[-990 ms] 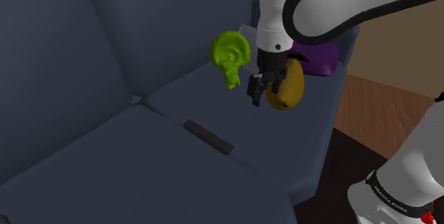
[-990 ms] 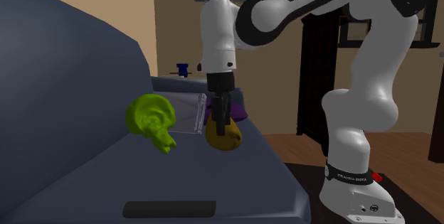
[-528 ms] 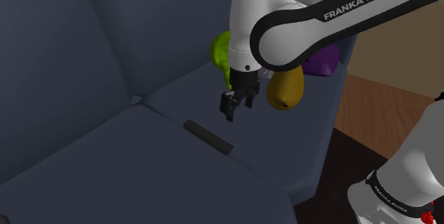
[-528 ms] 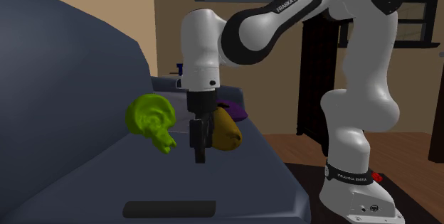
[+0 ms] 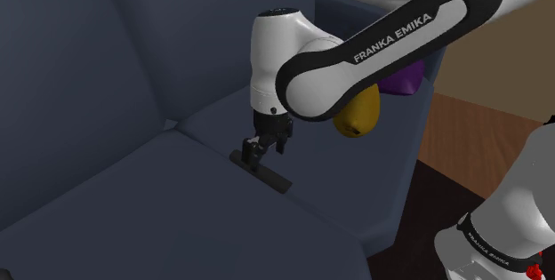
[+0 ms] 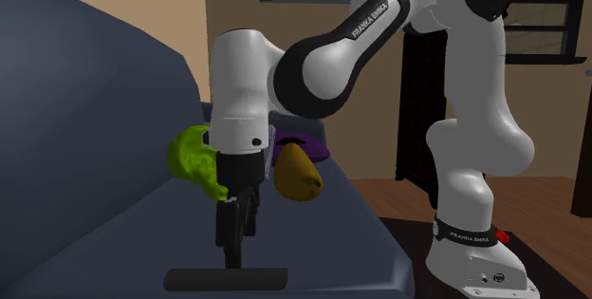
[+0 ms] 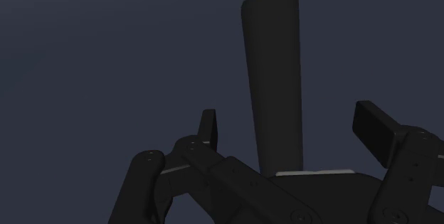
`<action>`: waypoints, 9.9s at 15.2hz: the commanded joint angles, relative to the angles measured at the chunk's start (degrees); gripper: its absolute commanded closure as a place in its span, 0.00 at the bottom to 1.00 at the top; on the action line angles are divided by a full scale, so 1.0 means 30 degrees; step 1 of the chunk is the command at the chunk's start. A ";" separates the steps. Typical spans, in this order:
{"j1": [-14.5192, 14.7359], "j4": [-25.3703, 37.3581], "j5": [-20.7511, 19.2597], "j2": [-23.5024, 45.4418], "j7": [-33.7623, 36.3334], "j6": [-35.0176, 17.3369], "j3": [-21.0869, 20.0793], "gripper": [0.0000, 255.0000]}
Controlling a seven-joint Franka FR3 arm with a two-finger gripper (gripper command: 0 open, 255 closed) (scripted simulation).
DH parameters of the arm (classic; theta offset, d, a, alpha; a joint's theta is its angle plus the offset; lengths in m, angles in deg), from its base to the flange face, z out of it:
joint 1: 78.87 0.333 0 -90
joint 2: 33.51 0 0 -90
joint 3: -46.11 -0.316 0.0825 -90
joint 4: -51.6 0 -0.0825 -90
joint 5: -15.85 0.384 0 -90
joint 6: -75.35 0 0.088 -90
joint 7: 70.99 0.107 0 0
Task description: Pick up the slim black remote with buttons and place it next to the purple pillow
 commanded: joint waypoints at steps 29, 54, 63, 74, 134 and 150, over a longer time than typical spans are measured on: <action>0.0113 0.0067 -0.0227 0.0642 0.0220 -0.0606 -0.0055 1.00; -0.0076 0.3602 0.0638 -0.2218 -0.0122 0.5661 0.0047 1.00; -0.0275 0.4512 0.0889 -0.3182 -0.0537 0.7527 0.0331 1.00; -0.1668 -0.1215 0.1576 -0.8985 -0.5404 0.7980 0.3402 1.00; -0.6884 -1.0505 -0.5238 -1.0545 -1.8017 0.0717 1.5587 1.00; -0.6986 -0.9857 -0.5232 -1.1335 -1.7935 0.2137 1.5308 0.00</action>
